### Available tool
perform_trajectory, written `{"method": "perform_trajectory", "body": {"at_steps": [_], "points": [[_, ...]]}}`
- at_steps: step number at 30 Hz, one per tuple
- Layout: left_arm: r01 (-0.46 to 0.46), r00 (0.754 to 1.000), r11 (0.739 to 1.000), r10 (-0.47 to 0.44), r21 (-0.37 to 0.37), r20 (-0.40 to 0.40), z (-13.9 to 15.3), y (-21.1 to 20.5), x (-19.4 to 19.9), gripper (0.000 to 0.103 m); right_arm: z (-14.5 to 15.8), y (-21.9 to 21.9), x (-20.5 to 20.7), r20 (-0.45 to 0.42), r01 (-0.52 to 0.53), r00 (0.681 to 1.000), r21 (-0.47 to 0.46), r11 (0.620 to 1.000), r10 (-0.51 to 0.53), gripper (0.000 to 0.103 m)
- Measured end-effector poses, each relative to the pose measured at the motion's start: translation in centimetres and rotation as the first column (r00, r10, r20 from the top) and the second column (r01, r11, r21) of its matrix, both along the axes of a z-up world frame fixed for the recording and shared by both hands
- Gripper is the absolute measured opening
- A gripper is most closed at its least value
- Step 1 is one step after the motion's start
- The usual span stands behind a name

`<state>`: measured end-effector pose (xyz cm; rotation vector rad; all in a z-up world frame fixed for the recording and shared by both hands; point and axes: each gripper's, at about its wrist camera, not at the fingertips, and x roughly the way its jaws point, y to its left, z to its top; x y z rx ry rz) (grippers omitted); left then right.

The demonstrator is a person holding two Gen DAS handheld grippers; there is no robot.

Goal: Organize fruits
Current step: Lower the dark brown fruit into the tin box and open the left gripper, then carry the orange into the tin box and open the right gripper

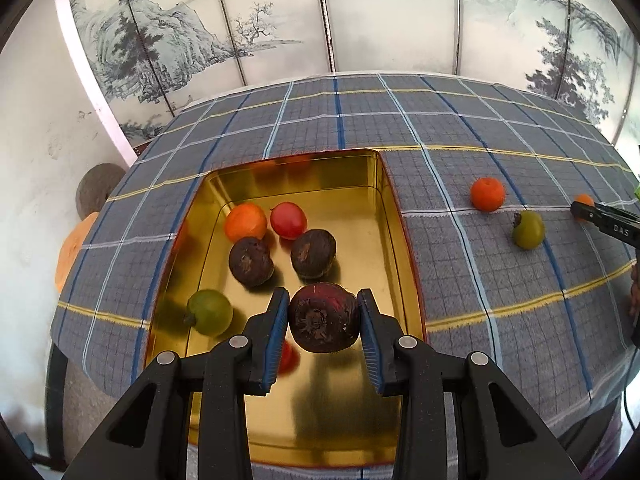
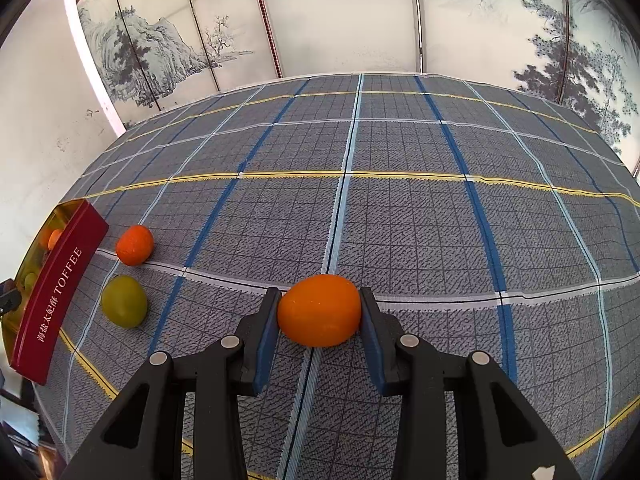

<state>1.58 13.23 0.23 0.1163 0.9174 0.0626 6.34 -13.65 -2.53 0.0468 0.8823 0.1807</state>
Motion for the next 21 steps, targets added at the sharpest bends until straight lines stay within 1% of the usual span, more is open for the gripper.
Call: {"method": "perform_trajectory", "body": {"at_steps": [1, 3, 4, 5, 8, 10, 17, 21], "points": [[-0.002, 1.0, 1.0, 0.002, 0.001, 0.004, 0.0, 0.0, 0.2, 0.038, 0.0, 0.0, 0.0, 0.0, 0.0, 1.0, 0.0, 1.0, 0.0, 0.036], [-0.002, 1.0, 1.0, 0.002, -0.001, 0.015, 0.2, -0.1, 0.4, 0.053, 0.0, 0.0, 0.0, 0.0, 0.0, 1.0, 0.0, 1.0, 0.0, 0.036], [0.001, 1.0, 1.0, -0.001, 0.001, 0.023, 0.4, -0.1, 0.3, 0.071, 0.0, 0.0, 0.0, 0.0, 0.0, 1.0, 0.0, 1.0, 0.0, 0.036], [-0.001, 0.999, 1.0, 0.001, 0.01, 0.039, 0.6, -0.2, 0.1, 0.081, 0.0, 0.0, 0.0, 0.0, 0.0, 1.0, 0.0, 1.0, 0.0, 0.036], [-0.006, 0.994, 0.998, -0.001, 0.07, 0.11, 1.4, -0.8, -1.0, 0.082, 0.0, 0.0, 0.0, -0.001, 0.0, 1.0, 0.0, 1.0, 0.0, 0.036], [-0.017, 0.991, 0.995, 0.005, 0.094, 0.131, 1.7, -1.0, -1.6, 0.082, 0.0, 0.0, 0.0, -0.001, 0.0, 1.0, 0.0, 1.0, 0.0, 0.036], [-0.056, 0.986, 0.993, 0.038, 0.109, 0.163, 2.3, -0.7, -3.7, 0.082, 0.0, -0.2, 0.0, 0.0, 0.0, 1.0, 0.014, 1.0, 0.0, 0.035], [-0.067, 0.984, 0.993, 0.049, 0.102, 0.174, 2.6, -0.4, -4.7, 0.082, 0.4, -0.1, -0.7, 0.026, 0.008, 1.0, 0.009, 1.0, -0.008, 0.035]]}}
